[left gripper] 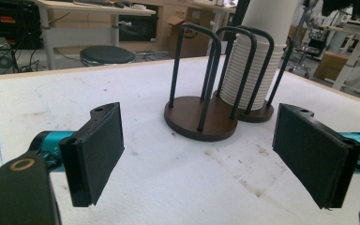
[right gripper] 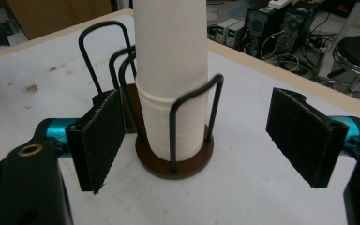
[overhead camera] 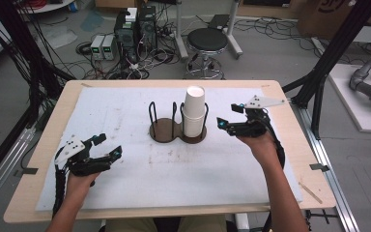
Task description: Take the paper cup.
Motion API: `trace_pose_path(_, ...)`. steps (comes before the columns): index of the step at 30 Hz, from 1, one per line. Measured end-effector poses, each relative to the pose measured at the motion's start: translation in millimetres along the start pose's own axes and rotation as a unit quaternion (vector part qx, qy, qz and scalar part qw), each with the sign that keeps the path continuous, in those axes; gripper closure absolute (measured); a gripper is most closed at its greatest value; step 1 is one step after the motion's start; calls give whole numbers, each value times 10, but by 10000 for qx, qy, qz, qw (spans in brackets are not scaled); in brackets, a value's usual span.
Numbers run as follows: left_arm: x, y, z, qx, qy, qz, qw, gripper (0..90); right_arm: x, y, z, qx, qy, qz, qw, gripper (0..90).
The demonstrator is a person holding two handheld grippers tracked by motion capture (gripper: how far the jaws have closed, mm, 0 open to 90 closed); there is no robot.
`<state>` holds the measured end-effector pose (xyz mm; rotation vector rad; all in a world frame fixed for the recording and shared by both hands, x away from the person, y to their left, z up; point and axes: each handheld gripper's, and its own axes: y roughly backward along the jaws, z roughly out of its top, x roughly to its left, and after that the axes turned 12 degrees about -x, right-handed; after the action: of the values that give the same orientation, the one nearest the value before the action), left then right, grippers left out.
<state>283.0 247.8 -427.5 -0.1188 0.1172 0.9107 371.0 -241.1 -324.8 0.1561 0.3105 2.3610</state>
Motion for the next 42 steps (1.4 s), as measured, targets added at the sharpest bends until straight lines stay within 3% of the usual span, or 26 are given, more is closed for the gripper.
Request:
trace_pose_path(10, 30, -77, 44, -123, -47, -17, 9999, 166, 47, -335, 363, -43, 154, 221, 9996, 202)
trace_pose_path(16, 19, -96, 29, -117, -12, -120, 9999, 166, 90, -576, 513, 189, 284, 258, 9991, 203)
trace_pose_path(29, -18, -118, 16, -78, -23, -213, 9997, 166, 30, -979, 474, 663, 109, 282, 9973, 204)
trace_pose_path(32, -19, -118, 16, -78, -21, -211, 9997, 166, 38, -1021, 456, 710, 92, 373, 9967, 213)
trace_pose_path(34, -20, -118, 16, -74, -15, -210, 9998, 166, 44, -1037, 450, 727, 87, 419, 9964, 265)
trace_pose_path(42, -25, -119, 9, -54, -13, -224, 9997, 166, 41, -1024, 470, 640, 36, 427, 9970, 309)
